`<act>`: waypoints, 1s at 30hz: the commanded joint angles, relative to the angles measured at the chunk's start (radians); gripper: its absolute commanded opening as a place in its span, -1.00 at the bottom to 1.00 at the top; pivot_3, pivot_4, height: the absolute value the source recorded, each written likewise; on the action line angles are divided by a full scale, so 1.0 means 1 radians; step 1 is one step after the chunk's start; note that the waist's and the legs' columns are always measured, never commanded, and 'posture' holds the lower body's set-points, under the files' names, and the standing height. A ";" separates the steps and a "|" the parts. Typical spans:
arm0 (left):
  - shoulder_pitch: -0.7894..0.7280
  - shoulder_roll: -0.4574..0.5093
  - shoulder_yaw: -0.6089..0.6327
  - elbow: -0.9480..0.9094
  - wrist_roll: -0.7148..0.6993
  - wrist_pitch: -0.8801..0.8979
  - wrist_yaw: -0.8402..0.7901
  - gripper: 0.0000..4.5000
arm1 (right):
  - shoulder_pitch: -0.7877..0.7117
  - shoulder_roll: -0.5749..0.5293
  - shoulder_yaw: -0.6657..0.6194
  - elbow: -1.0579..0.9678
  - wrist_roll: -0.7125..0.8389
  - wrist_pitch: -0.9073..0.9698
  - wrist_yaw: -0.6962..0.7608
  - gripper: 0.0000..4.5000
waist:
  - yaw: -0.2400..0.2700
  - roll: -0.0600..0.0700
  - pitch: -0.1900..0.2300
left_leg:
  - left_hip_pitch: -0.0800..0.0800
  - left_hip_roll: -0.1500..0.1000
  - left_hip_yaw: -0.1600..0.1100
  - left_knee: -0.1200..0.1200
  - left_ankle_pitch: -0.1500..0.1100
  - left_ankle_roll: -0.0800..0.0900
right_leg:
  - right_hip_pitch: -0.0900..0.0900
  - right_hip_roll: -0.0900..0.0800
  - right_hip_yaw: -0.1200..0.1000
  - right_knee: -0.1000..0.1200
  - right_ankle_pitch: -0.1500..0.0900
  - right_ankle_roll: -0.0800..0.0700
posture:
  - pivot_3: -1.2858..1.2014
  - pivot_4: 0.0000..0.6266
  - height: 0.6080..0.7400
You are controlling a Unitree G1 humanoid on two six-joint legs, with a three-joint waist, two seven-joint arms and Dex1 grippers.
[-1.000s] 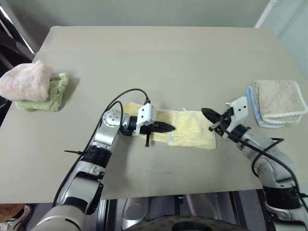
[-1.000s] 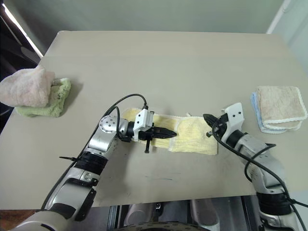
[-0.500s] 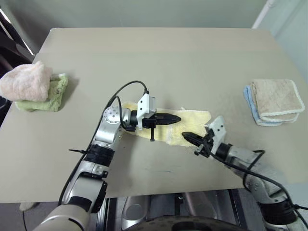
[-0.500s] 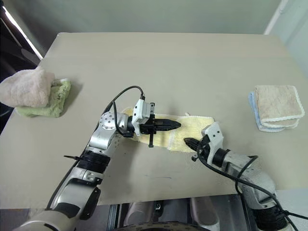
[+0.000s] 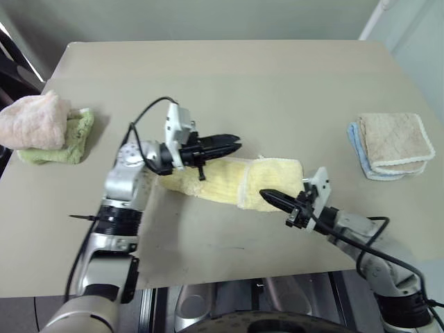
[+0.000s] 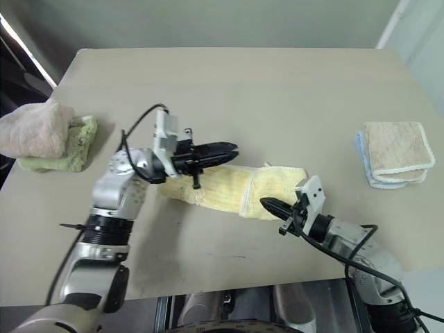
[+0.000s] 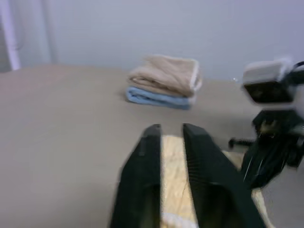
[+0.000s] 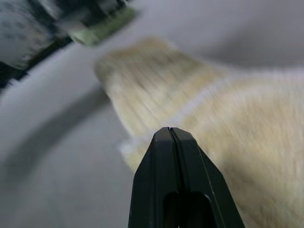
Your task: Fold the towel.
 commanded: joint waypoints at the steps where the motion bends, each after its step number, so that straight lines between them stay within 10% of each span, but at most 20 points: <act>1: 0.024 0.094 0.060 -0.020 -0.047 0.117 -0.027 0.00 | -0.047 -0.028 -0.068 -0.065 0.112 0.043 0.010 -1.00 | 0.000 0.000 0.000 | 0.000 0.000 0.000 -0.002 0.000 -0.001 | 0.000 0.000 0.000 0.000 0.000 -0.001 | 0.03 -0.52 0.44; 8: 0.063 0.227 0.166 -0.001 -0.135 0.293 -0.034 1.00 | -0.133 -0.047 -0.093 -0.003 0.159 0.074 0.008 -0.73 | 0.006 -0.001 0.000 | 0.000 0.002 -0.001 -0.009 0.002 -0.004 | -0.005 0.001 -0.001 0.001 -0.003 -0.006 | 0.03 -0.52 0.44; 19: 0.186 0.362 0.448 -0.047 -0.335 0.923 0.304 1.00 | -0.213 -0.034 -0.009 0.103 0.027 0.016 0.055 0.89 | -0.003 -0.001 0.001 | 0.001 0.006 0.000 -0.011 0.003 -0.007 | -0.008 0.004 -0.002 0.003 -0.002 -0.012 | 0.03 -0.52 0.44; 30: 0.261 0.307 0.635 -0.091 -0.470 1.265 0.500 1.00 | -0.257 0.026 0.017 0.126 0.024 0.026 0.061 0.89 | -0.003 -0.001 0.001 | 0.008 0.007 0.001 -0.012 0.004 -0.010 | -0.006 0.005 -0.002 0.003 -0.001 -0.015 | 0.03 -0.52 0.44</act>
